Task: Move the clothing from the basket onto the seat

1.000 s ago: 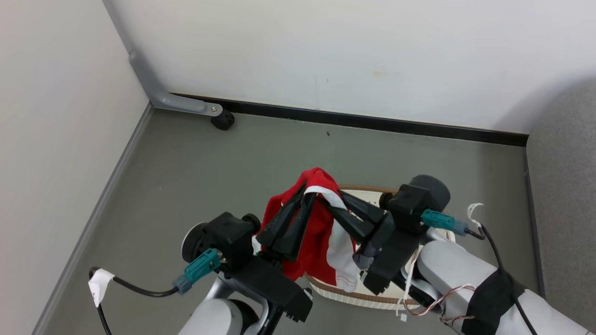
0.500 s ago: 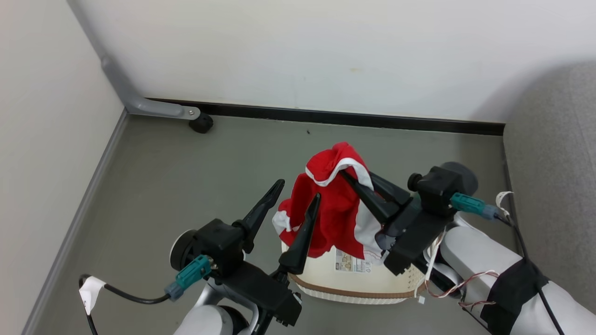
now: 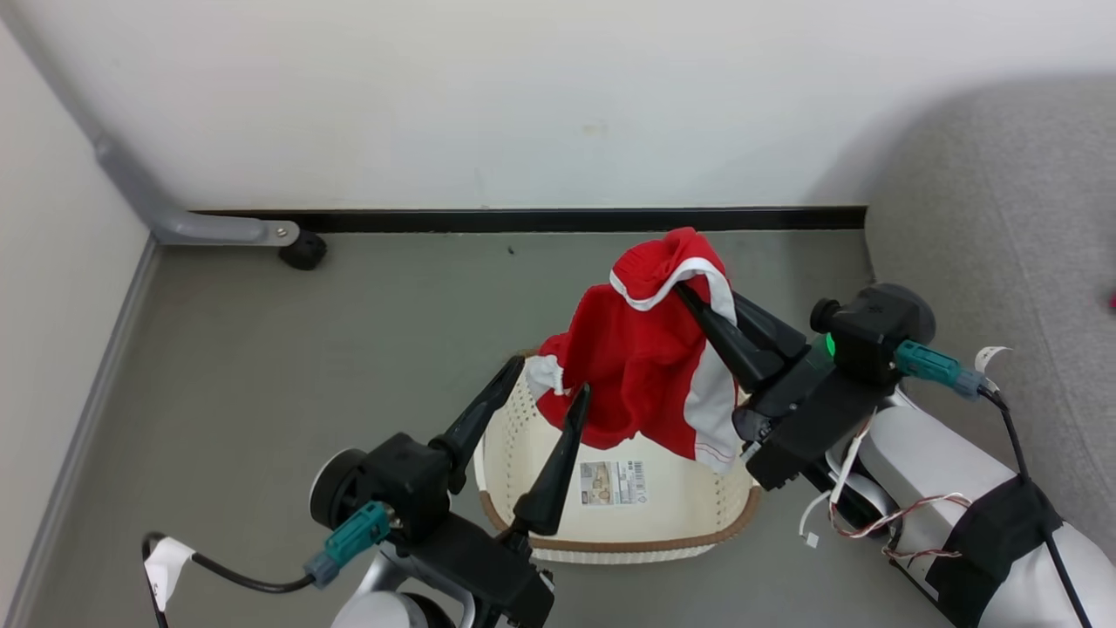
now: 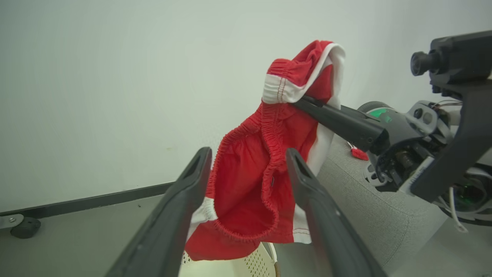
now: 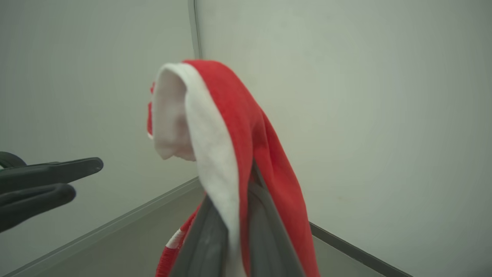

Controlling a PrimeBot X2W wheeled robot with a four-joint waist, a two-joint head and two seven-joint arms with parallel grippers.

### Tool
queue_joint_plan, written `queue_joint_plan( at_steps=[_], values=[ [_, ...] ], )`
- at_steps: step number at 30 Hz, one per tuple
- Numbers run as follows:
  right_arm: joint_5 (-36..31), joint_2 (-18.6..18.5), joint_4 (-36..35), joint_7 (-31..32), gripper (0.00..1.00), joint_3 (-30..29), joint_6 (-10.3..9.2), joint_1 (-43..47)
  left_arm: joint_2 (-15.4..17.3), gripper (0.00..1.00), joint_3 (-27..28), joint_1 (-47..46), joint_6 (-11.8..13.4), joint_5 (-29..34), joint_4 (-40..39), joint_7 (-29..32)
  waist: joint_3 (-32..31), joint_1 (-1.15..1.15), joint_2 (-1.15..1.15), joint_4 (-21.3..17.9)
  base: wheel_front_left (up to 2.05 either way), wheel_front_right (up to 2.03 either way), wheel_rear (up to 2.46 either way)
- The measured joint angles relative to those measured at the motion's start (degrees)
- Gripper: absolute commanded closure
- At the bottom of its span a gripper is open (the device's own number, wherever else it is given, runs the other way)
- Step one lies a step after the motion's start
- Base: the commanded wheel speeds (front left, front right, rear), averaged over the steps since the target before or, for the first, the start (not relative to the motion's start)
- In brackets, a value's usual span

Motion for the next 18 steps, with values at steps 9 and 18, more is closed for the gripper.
queue_joint_plan(
  at_steps=[9,18],
  values=[
    [-0.8,-0.7,-0.3,0.0,1.0,-2.6,0.0,1.8,0.5,0.0,-0.3,1.1,-0.5,0.5,0.1,-1.0,0.4,0.0,0.0,-4.8,0.0,0.0,0.0],
    [-1.5,-1.6,-0.3,0.0,1.0,-5.1,-0.01,3.5,0.7,0.0,-0.7,1.1,-1.0,0.5,0.6,-2.0,0.5,0.0,0.0,-9.6,0.0,0.0,0.0]
  ],
)
